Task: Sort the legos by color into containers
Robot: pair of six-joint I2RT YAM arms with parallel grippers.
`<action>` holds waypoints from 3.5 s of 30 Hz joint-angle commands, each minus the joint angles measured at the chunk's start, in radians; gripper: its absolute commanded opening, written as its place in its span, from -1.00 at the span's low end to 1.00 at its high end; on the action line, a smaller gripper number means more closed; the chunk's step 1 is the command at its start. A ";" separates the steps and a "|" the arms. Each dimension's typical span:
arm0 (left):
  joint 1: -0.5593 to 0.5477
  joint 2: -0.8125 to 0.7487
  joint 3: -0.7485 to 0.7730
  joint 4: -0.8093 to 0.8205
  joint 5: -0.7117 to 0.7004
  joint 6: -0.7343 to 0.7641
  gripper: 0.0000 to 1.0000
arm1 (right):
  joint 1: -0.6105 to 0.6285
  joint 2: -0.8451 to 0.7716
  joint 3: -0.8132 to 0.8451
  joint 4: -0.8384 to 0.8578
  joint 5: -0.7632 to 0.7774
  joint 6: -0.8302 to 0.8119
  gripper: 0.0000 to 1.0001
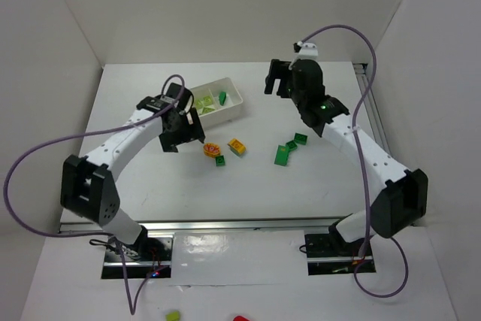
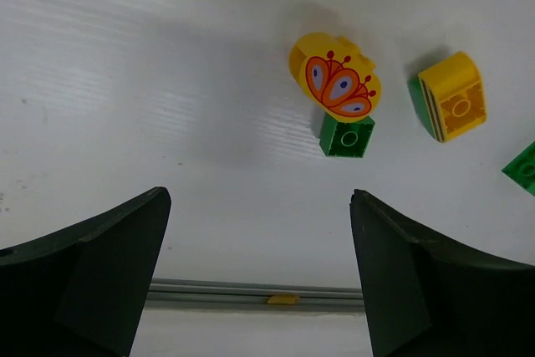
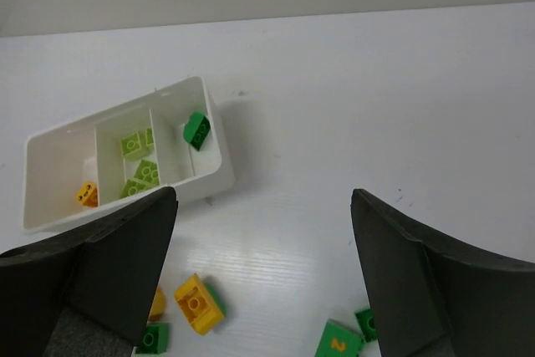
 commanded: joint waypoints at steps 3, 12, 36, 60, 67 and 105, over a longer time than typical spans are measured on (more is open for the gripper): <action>-0.044 0.172 0.047 0.057 0.074 -0.219 0.96 | -0.016 -0.056 -0.086 -0.074 0.009 0.015 0.83; -0.096 0.362 0.130 0.116 0.014 -0.420 0.96 | -0.060 -0.131 -0.117 -0.126 -0.052 -0.025 0.86; -0.155 0.367 0.147 0.155 -0.147 -0.419 -0.57 | -0.134 -0.171 -0.137 -0.174 -0.103 -0.054 0.86; 0.132 0.387 0.524 0.017 -0.175 0.037 -0.39 | 0.088 0.037 -0.042 -0.232 -0.175 -0.106 0.86; 0.143 0.471 0.569 0.026 -0.124 0.075 0.42 | 0.238 0.192 0.015 -0.246 -0.299 -0.195 0.83; 0.190 0.163 0.543 -0.004 -0.043 0.178 1.00 | 0.283 0.505 0.031 -0.088 -0.138 -0.200 -0.01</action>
